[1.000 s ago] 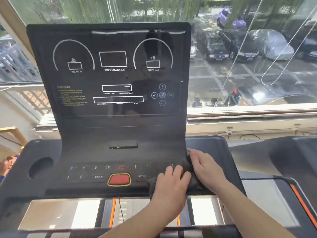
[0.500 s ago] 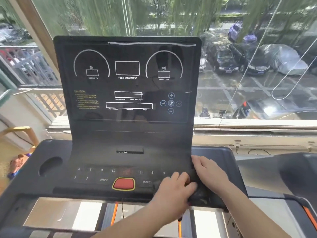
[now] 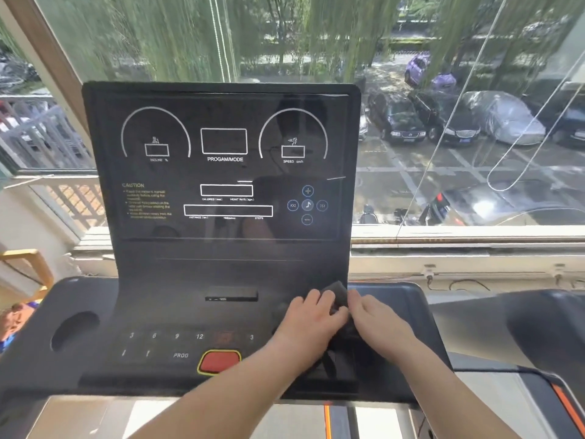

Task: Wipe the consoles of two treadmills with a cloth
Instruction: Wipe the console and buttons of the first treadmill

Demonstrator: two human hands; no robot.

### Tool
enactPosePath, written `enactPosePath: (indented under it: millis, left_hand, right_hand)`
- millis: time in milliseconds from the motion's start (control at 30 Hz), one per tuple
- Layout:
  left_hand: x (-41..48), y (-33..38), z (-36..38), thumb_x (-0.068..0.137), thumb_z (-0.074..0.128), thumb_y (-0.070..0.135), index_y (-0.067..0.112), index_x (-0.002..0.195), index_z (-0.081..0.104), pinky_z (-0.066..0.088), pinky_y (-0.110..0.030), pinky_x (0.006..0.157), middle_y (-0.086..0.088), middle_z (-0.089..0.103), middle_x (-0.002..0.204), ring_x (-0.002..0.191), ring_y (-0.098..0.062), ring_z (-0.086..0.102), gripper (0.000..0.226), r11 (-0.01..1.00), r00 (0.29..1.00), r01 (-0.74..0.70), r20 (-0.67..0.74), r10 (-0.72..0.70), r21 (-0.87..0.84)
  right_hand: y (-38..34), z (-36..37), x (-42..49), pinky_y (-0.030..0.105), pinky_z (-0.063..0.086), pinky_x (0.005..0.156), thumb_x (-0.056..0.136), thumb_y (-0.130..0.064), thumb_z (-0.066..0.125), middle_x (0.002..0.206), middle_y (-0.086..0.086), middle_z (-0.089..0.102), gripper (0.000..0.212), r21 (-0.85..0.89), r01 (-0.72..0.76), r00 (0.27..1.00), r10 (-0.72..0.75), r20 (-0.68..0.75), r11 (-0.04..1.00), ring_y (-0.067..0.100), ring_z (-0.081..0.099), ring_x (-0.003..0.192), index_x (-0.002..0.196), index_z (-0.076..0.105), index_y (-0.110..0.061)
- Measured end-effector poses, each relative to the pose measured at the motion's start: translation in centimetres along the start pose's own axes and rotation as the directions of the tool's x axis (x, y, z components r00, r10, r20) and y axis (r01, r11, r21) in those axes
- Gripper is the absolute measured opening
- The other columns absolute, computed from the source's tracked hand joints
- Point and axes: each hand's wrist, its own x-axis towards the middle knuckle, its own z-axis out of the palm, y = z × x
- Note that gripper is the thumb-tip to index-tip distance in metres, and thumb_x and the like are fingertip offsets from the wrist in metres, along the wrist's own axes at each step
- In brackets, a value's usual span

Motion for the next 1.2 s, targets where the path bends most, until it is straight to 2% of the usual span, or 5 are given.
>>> enactPosePath:
  millis: [333,467,967,1100,1200]
  left_hand:
    - [0.4,-7.9,-2.9,0.075,0.07,0.012,0.023,0.111,0.062,0.041,-0.036,0.062,0.004,0.062,0.106,0.085,-0.023,0.055,0.039,0.961,0.97,-0.19,-0.113,0.215,0.201]
    - [-2.3,-11.8,-2.9,0.078,0.074,0.01,0.022,0.121,0.062,0.045,-0.036,0.063,0.004,0.065,0.112,0.085,-0.023,0.056,0.046,0.978,0.964,-0.164,-0.187,0.187,0.131]
    - [-20.1,-27.9,-4.1,0.082,0.073,0.017,0.025,0.13,0.06,0.055,-0.041,0.079,0.003,0.061,0.122,0.102,-0.027,0.06,0.05,0.919,0.922,0.384,-0.002,-0.386,-0.091]
    - [-22.5,-30.5,-4.0,0.088,0.068,0.017,0.023,0.13,0.058,0.054,-0.044,0.084,0.0,0.057,0.126,0.113,-0.029,0.057,0.044,0.818,0.834,0.539,-0.003,-0.551,-0.202]
    - [-23.4,-31.9,-4.6,0.097,0.058,0.022,0.024,0.117,0.055,0.054,-0.047,0.078,-0.002,0.062,0.112,0.104,-0.031,0.062,0.021,0.508,0.549,0.699,-0.077,-0.832,-0.504]
  right_hand:
    - [-4.0,1.7,0.0,0.051,0.044,0.102,0.102,-0.066,0.012,0.144,0.009,0.049,0.07,-0.113,-0.107,0.993,0.101,-0.063,0.988,0.033,0.049,0.131,0.139,0.052,-0.023]
    - [-9.4,3.6,-2.0,0.042,0.05,0.09,0.104,-0.046,0.041,0.136,0.002,0.044,0.047,-0.285,0.07,0.927,-0.167,-0.335,0.956,0.026,0.051,0.123,0.143,0.044,-0.02]
    - [-23.3,12.7,-0.1,0.023,0.049,0.052,0.101,-0.029,0.05,0.086,0.0,0.075,0.02,0.403,-0.009,1.0,0.0,0.021,0.915,0.013,0.065,0.066,0.098,0.07,-0.028]
    - [-25.0,13.2,-1.0,0.02,0.047,0.051,0.101,-0.03,0.053,0.084,0.0,0.076,0.02,0.404,0.014,0.999,-0.026,0.025,0.915,0.01,0.064,0.063,0.093,0.071,-0.024]
    - [-25.9,13.1,-1.4,0.024,0.052,0.054,0.1,-0.028,0.055,0.082,0.001,0.077,0.019,0.427,0.023,0.999,-0.039,0.03,0.904,0.011,0.067,0.066,0.094,0.072,-0.024]
